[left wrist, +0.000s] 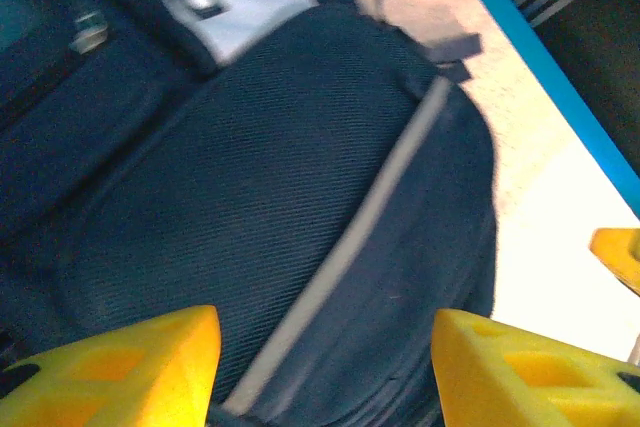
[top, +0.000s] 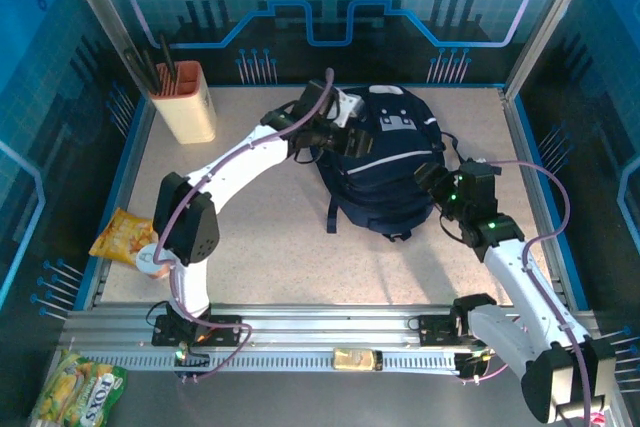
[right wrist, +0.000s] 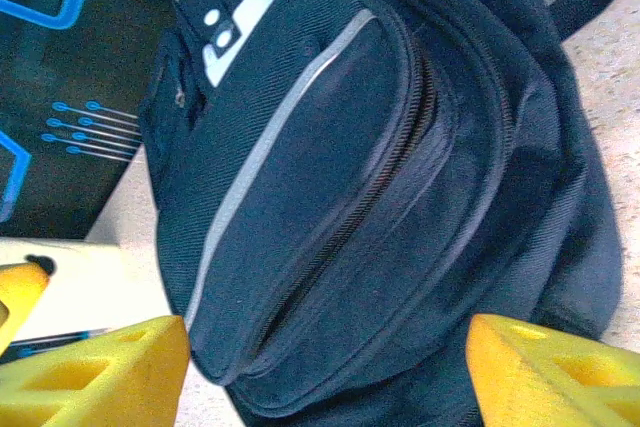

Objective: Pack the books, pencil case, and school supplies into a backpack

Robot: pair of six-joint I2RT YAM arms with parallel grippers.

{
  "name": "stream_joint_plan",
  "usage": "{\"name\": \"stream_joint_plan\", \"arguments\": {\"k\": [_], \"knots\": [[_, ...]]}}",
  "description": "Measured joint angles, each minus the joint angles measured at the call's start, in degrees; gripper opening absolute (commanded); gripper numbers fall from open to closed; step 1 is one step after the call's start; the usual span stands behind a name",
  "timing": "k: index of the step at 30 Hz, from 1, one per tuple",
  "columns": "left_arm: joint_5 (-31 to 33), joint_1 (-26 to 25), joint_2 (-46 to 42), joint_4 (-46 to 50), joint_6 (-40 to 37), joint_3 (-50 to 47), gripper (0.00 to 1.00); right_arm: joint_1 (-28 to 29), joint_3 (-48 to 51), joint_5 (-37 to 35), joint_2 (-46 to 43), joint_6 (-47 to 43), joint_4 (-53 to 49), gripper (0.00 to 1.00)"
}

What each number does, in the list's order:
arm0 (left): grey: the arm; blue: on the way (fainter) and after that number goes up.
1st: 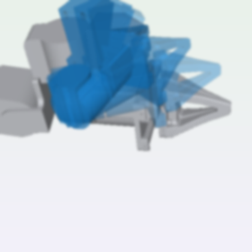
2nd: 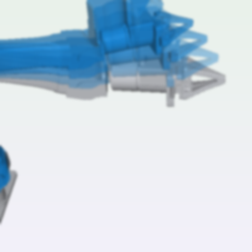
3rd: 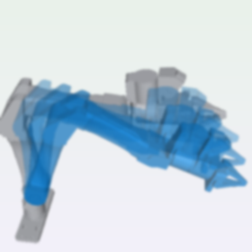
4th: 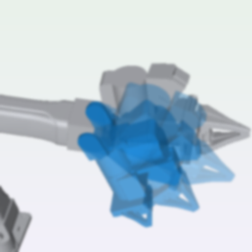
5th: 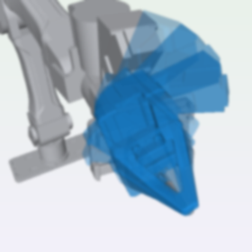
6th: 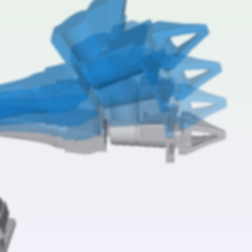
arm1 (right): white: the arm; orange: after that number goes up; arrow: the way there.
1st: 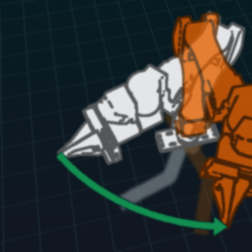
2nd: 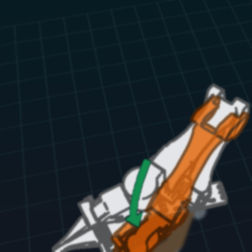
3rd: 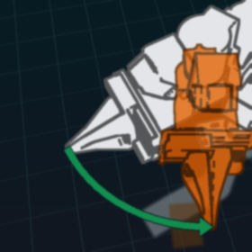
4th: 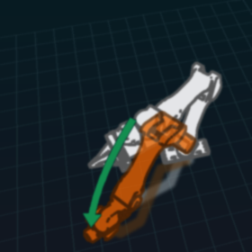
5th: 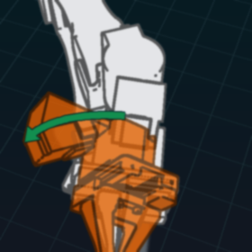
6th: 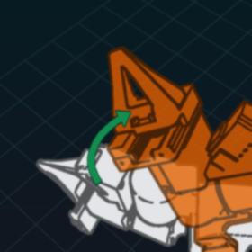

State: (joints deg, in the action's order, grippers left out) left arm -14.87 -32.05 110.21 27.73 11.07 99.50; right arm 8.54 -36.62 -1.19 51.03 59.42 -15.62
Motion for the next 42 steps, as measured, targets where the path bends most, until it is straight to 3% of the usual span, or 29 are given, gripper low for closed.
{"name": "stream_joint_plan", "arguments": {"k": [8,26,31,38,42], "knots": [[-2.1,9.2,3.3,1.7,9.2,-0.4,0.54,-0.4,-0.6,0.8,5.7,-1.5,-0.5,0.79],[-13.2,8.5,16.6,7.6,12.9,10.4,0.43,-0.4,-5.5,7.5,19.3,-4.1,1.7,0.80],[-15.3,8.6,17.4,8.5,13.1,11.5,0.31,-0.4,-6.3,7.9,22.3,-5.0,1.9,0.72],[-16.3,9.1,17.4,8.9,13.5,11.0,0.00,-0.6,-7.3,8.1,26.2,-6.2,1.5,0.61],[-16.5,9.2,17.0,5.9,13.6,7.7,0.00,-0.8,-8.7,8.4,28.9,-7.8,1.4,0.61]]}}
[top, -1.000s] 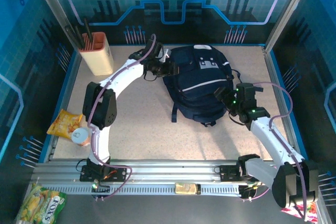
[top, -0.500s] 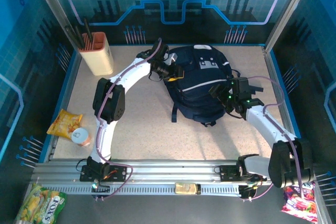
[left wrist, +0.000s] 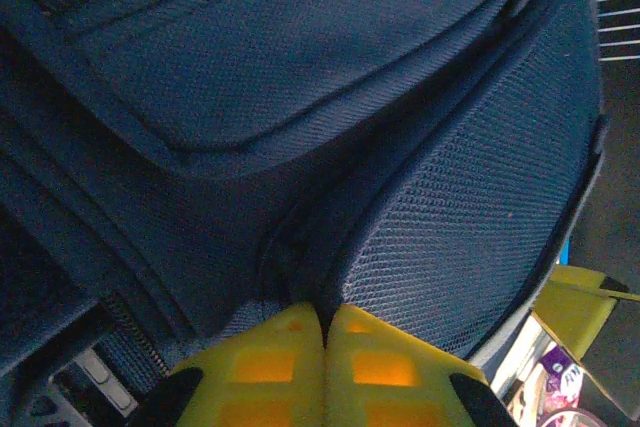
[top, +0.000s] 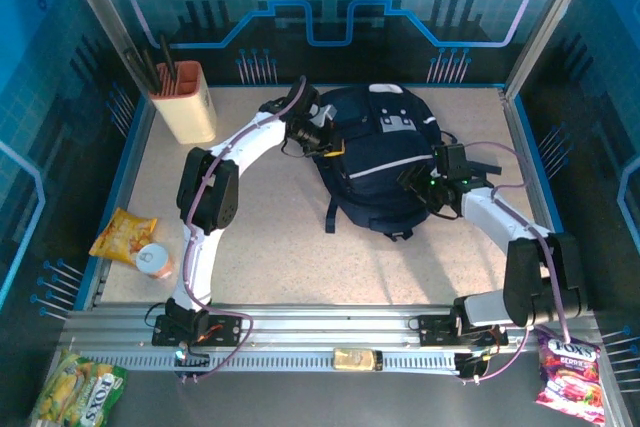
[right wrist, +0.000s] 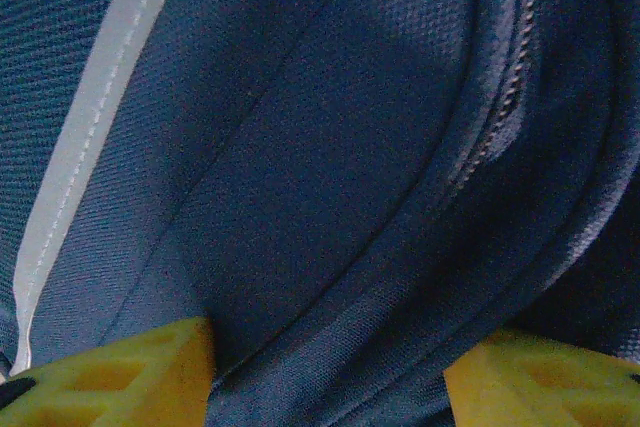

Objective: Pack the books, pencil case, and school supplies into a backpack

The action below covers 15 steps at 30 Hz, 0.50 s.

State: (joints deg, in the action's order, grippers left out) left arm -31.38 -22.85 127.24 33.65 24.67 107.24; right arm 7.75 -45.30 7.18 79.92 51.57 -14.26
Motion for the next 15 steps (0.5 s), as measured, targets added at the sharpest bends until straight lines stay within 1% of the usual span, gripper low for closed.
{"name": "stream_joint_plan", "arguments": {"k": [5,11,15], "knots": [[0.1,0.6,-3.4,-5.1,1.2,-7.5,0.00,0.0,-3.0,0.8,3.5,-3.0,-0.6,0.61],[1.4,1.3,-13.5,-11.0,5.2,-20.3,0.00,0.5,-9.6,1.9,9.5,-7.4,-1.3,0.59],[1.6,1.5,-18.4,-13.7,8.9,-26.5,0.00,1.2,-15.8,1.6,15.0,-11.0,-2.3,0.57]]}}
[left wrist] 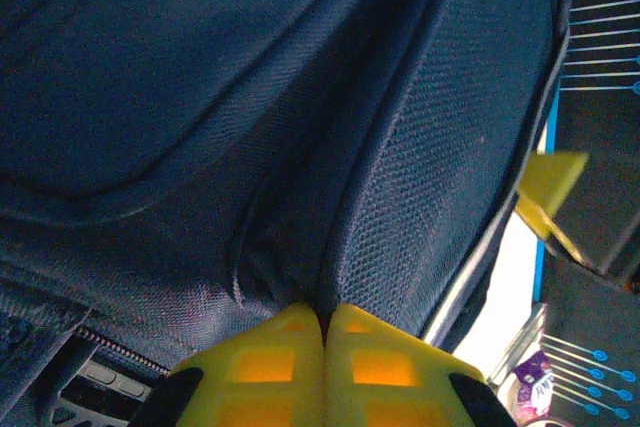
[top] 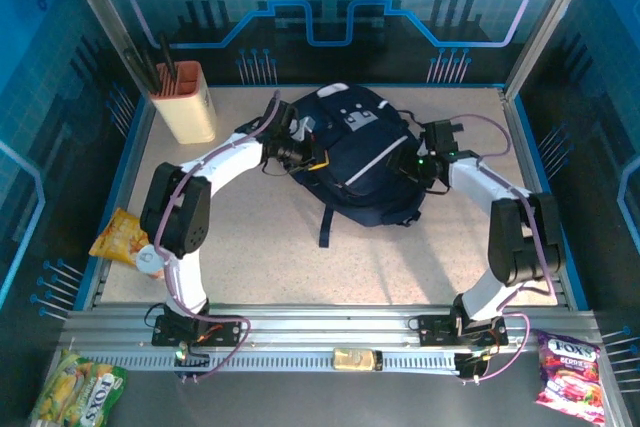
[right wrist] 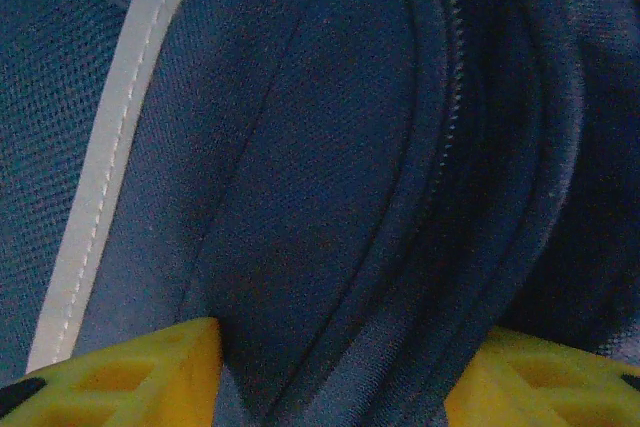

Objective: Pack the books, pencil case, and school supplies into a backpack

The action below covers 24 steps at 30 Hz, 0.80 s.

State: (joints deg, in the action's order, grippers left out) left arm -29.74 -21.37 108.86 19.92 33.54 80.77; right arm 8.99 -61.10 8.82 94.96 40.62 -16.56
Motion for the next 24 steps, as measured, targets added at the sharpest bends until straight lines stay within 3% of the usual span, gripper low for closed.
{"name": "stream_joint_plan", "arguments": {"k": [6,12,17,24], "knots": [[-0.7,0.0,-1.4,-2.4,5.2,-1.9,0.00,1.1,-3.2,-2.8,0.3,-3.4,-1.2,0.66],[-2.6,0.0,-1.4,-6.7,10.1,-2.2,0.00,3.8,-2.1,-8.9,-10.5,-2.4,-6.4,0.70],[-3.4,-0.2,-1.4,-10.0,13.1,-2.2,0.00,10.1,1.6,-12.0,-19.9,4.8,-7.4,0.65],[-4.2,-0.2,-0.8,-12.2,14.6,-2.2,0.00,23.1,5.0,-16.6,-18.6,18.3,-5.7,0.52]]}}
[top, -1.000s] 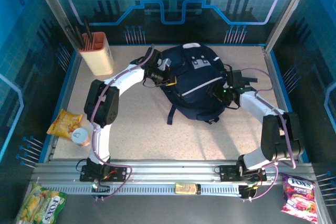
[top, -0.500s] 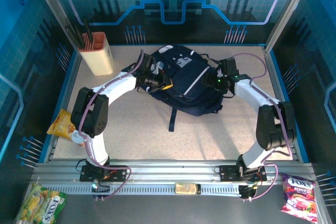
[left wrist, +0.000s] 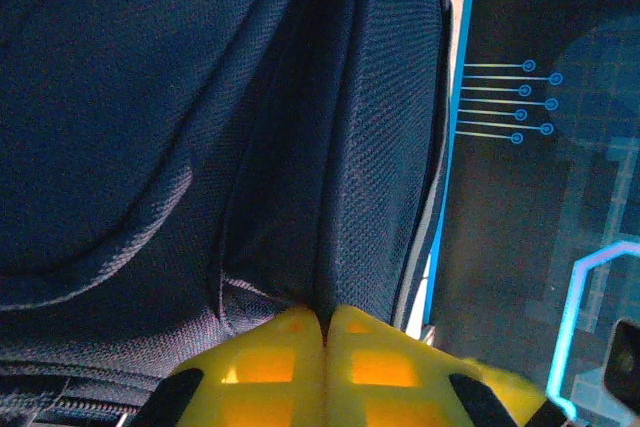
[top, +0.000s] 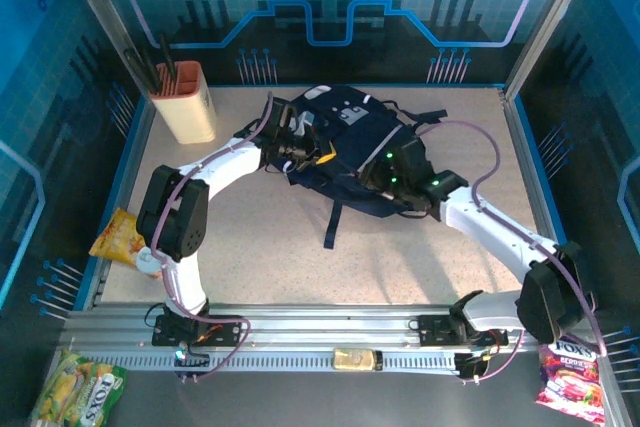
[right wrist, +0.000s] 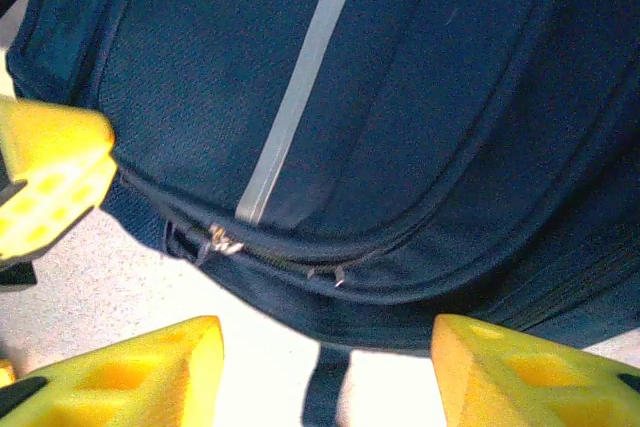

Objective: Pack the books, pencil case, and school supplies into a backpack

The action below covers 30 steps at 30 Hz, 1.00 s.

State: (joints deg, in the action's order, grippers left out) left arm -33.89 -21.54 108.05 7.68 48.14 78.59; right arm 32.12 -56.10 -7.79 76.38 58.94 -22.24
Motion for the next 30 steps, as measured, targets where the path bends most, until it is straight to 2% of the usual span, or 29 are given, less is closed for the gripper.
{"name": "stream_joint_plan", "arguments": {"k": [2,7,14,19,23,26,30], "knots": [[-0.1,0.0,0.0,-0.3,0.0,0.0,0.00,2.9,-0.1,-1.8,2.0,3.7,1.4,0.46],[-0.3,0.0,0.0,-0.3,0.0,0.0,0.00,6.1,-1.6,-5.3,7.7,8.7,3.2,0.42],[-0.5,0.0,0.0,-0.5,0.0,-0.2,0.00,6.5,-5.5,-7.0,12.4,11.5,4.9,0.41],[-0.5,0.0,0.0,-0.7,0.0,-0.4,0.00,6.5,-7.6,-7.8,14.0,12.9,5.3,0.29],[-0.5,0.0,0.0,-0.7,0.0,-0.4,0.00,6.4,-8.1,-8.3,15.9,14.0,5.2,0.29],[-0.5,0.0,0.0,-0.7,0.0,-0.7,0.00,6.4,-8.6,-8.3,16.9,14.5,5.2,0.35],[-0.5,0.0,0.0,-0.7,0.0,-0.7,0.00,6.4,-9.1,-8.3,17.2,14.8,5.1,0.36]]}}
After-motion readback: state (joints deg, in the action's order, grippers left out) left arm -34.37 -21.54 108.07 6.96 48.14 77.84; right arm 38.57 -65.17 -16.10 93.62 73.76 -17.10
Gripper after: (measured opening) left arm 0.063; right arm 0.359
